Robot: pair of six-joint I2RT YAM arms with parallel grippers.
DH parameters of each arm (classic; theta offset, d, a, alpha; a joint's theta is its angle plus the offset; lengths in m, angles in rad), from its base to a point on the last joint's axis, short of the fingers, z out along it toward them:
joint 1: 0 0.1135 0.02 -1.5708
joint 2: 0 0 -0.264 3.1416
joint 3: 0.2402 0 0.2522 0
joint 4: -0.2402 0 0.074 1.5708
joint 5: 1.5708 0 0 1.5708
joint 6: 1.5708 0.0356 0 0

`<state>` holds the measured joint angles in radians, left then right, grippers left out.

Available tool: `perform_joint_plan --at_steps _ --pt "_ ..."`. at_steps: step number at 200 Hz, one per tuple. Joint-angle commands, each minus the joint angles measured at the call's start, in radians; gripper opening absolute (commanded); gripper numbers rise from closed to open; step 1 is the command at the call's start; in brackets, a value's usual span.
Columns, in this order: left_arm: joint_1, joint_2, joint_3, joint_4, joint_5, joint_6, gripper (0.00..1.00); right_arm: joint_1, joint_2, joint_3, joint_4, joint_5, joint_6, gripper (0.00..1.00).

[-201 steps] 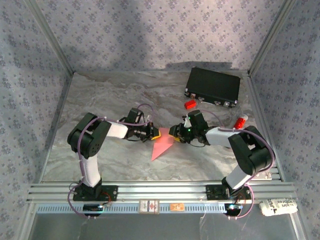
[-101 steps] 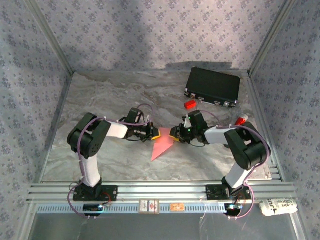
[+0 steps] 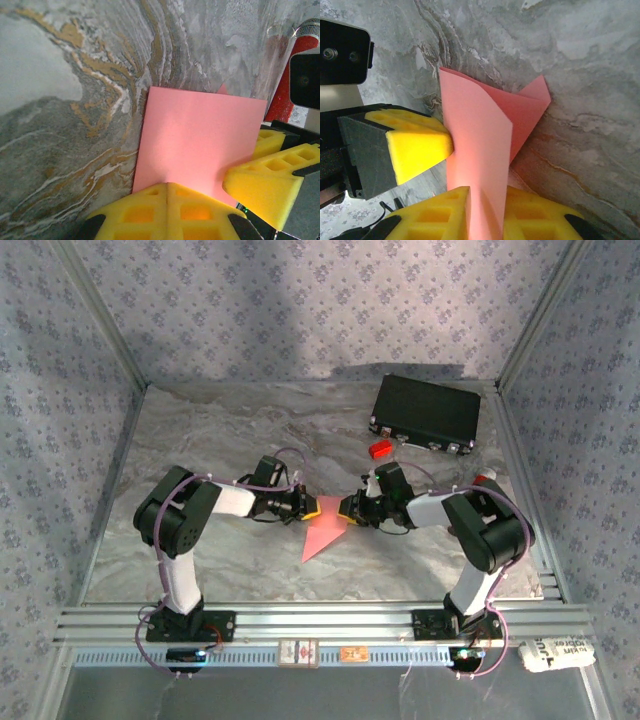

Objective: Fold a paper plane with a square sheet of paper (pick it up from the middle)
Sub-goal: Fold the wing for the fifth time at the center of the table.

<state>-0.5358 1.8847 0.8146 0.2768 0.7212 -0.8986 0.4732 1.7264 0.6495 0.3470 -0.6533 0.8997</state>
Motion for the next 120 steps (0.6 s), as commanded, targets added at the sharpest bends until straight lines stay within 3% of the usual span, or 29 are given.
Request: perform_joint_plan --at_steps 1,25,76,120 --pt "0.011 -0.017 -0.014 -0.113 -0.030 0.010 0.00 -0.007 0.018 0.013 0.023 -0.024 -0.020 0.17" --pt "0.011 -0.043 -0.017 -0.114 -0.034 0.010 0.04 -0.009 0.013 0.005 0.029 -0.015 -0.008 0.11" --pt "0.006 -0.237 0.006 -0.229 -0.103 0.086 0.34 -0.012 -0.055 -0.026 0.022 0.076 0.106 0.03" --pt "-0.111 -0.371 0.008 -0.373 -0.268 0.324 0.37 -0.011 -0.087 -0.026 0.066 0.090 0.244 0.02"
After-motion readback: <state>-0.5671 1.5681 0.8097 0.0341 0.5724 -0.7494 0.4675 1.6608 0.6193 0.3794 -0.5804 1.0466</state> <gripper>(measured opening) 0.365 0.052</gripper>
